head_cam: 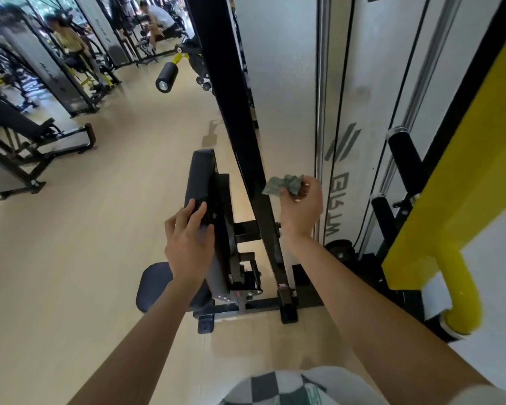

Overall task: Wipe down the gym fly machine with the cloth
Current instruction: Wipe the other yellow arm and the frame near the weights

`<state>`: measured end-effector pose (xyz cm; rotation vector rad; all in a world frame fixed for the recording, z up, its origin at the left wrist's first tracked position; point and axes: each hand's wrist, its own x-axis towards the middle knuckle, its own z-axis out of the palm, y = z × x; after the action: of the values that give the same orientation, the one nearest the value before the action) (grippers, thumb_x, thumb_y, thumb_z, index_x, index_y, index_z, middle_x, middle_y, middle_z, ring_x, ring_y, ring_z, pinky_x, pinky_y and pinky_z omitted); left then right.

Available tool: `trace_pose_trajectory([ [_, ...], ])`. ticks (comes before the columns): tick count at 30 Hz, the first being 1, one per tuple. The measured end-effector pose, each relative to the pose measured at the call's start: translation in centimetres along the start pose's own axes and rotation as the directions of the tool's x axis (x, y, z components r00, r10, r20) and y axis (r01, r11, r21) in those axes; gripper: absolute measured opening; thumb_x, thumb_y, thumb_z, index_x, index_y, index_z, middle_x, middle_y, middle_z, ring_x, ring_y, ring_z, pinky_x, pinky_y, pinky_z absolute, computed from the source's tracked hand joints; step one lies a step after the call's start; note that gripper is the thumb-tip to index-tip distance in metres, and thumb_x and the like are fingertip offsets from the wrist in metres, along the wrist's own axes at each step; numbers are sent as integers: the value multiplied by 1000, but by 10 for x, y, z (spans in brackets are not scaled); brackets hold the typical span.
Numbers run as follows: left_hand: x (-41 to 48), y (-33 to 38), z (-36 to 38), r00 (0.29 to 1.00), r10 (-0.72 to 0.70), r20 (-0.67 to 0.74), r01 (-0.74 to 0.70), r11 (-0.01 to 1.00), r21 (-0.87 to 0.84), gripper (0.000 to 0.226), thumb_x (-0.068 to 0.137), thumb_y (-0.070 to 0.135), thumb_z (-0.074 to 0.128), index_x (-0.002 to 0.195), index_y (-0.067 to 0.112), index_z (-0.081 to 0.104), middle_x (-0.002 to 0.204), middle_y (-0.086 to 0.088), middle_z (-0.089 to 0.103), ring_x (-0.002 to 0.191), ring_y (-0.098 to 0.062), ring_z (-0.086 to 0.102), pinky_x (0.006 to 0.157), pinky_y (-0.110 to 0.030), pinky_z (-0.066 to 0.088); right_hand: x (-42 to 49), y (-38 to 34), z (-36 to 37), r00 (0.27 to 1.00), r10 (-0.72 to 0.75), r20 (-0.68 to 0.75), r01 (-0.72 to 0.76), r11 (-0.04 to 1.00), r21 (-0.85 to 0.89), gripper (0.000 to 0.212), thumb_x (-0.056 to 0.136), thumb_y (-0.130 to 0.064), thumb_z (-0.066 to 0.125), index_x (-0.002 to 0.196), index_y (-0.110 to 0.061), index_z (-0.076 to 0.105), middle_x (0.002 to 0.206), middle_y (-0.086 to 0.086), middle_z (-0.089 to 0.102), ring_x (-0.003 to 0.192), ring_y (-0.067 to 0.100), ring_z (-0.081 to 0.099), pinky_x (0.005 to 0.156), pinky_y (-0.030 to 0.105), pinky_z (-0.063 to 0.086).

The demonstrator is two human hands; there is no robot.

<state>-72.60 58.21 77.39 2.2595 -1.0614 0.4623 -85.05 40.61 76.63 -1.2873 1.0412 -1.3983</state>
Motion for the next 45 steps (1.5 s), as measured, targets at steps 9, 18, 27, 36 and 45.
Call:
trace_pose_trajectory([
  [9, -3, 7, -5, 999, -30, 17, 30, 1000, -1, 50, 91, 19, 72, 139, 29, 60, 145, 8, 55, 126, -21, 46, 65, -30, 51, -10, 32, 24, 974, 1, 228, 62, 961, -270, 15, 83, -12, 80, 93, -7, 70, 97, 8, 65, 83, 19, 63, 79, 31, 55],
  [18, -1, 12, -4, 999, -53, -10, 53, 999, -10, 49, 89, 14, 74, 135, 27, 64, 142, 6, 58, 125, -24, 48, 63, -32, 52, -8, 29, 27, 977, 85, 198, -36, 971, -238, 20, 84, -15, 80, 99, -8, 69, 95, 5, 65, 80, 11, 59, 67, 6, 41],
  [27, 7, 2, -10, 1000, -23, 3, 23, 1000, -4, 44, 85, 22, 79, 127, 28, 69, 132, 8, 64, 117, -21, 52, 57, -30, 53, 8, -56, 48, 978, -202, 53, 203, 979, -10, 22, 80, -11, 82, 96, -7, 67, 93, 1, 62, 80, 2, 58, 75, 8, 46],
  [36, 20, -22, -9, 994, 103, 45, -102, 994, -32, 44, 84, 32, 79, 127, 34, 67, 132, 14, 61, 114, -15, 49, 58, -24, 49, 17, -49, 49, 950, -308, 44, 311, 944, -113, 22, 82, -15, 81, 92, -5, 64, 91, 5, 63, 79, 9, 56, 72, 7, 43],
  [45, 13, -64, -29, 963, 211, 167, -127, 903, -410, 33, 89, 12, 72, 120, 21, 74, 139, 7, 62, 116, -16, 61, 92, -36, 55, -37, 29, 25, 903, 311, 295, -55, 767, -640, 21, 82, -24, 80, 96, -8, 76, 92, 8, 75, 80, 18, 66, 68, 29, 52],
])
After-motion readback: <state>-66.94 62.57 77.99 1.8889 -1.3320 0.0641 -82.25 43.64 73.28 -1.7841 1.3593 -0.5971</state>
